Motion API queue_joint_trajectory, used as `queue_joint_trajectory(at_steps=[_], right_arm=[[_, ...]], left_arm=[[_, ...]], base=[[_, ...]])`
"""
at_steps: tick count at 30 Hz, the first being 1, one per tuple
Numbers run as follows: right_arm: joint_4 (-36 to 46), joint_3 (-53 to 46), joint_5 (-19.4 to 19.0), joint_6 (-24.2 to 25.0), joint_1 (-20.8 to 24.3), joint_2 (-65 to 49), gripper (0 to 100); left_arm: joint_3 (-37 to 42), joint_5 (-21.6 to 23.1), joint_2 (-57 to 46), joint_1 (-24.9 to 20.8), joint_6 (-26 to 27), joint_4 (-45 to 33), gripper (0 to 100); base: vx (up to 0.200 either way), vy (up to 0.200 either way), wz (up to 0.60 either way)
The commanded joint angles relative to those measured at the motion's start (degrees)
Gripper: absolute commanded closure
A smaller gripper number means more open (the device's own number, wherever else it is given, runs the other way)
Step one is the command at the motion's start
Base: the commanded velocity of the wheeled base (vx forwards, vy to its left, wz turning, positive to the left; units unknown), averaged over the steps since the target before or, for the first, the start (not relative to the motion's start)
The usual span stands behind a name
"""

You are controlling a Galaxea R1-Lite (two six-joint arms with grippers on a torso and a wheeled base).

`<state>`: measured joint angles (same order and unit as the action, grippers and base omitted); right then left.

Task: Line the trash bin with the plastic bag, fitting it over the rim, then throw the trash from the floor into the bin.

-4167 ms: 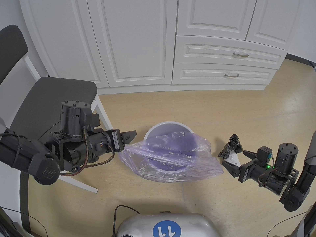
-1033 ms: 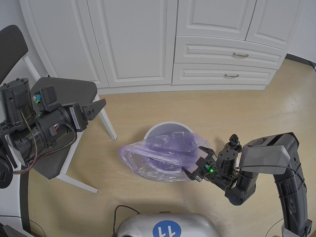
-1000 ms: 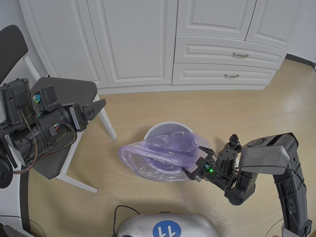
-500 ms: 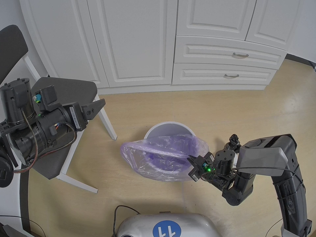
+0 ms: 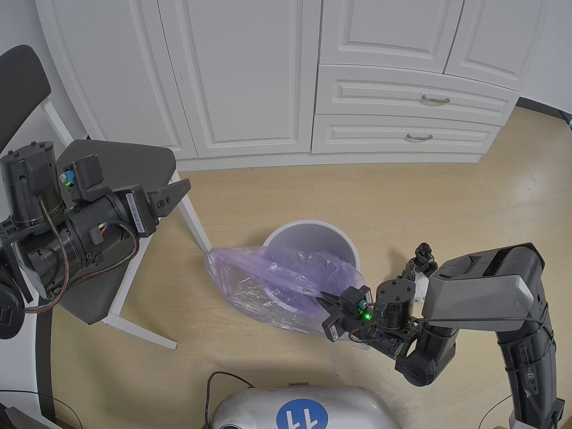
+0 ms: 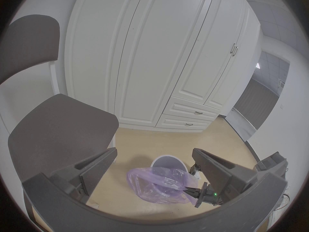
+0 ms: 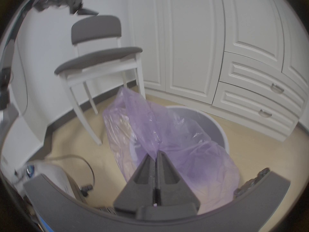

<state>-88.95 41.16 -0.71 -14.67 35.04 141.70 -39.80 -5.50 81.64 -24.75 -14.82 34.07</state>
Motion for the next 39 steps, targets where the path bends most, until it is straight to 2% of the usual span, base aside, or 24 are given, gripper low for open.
queue_joint_trajectory(at_steps=[1,7,10,13,18,31,36,37,39], right_arm=[[5.8,9.4,-0.1,12.2,-0.2,0.0,100],[20.5,20.4,-1.3,27.5,-4.9,0.2,100],[23.6,24.6,-4.0,32.7,-7.5,1.4,100],[23.9,28.6,-4.4,36.6,-9.7,2.9,100],[23.9,32.4,-4.5,39.1,-12.5,3.9,100],[23.6,36.4,-4.7,45.4,-15.8,2.1,100],[24.3,34.7,-7.6,45.6,-17.5,0.6,100],[24.3,32.7,-10.1,45.5,-18.1,-0.8,100],[24.1,30.4,-11.9,45.6,-18.0,-2.8,100]], left_arm=[[-0.1,0.0,0.3,0.0,0.0,0.0,0],[-0.4,0.0,1.8,1.3,0.1,0.0,0],[-0.7,0.0,2.8,1.8,0.1,0.1,0],[-1.1,0.0,3.6,2.0,0.1,0.1,0],[-1.1,0.0,3.9,2.2,0.1,0.1,0],[-1.1,0.0,4.3,2.2,0.2,0.1,0],[-1.0,0.0,4.7,2.2,0.2,0.1,0],[-1.0,0.0,4.8,2.2,0.2,0.2,0],[-1.1,0.0,4.9,2.2,0.2,0.3,0]], base=[[0.0,0.0,0.0],[0.0,0.0,0.0],[0.0,0.0,0.0],[0.0,0.0,0.0],[0.0,0.0,0.0],[0.0,0.0,0.0],[0.0,0.0,0.0],[0.0,0.0,0.0],[0.0,0.0,0.0]])
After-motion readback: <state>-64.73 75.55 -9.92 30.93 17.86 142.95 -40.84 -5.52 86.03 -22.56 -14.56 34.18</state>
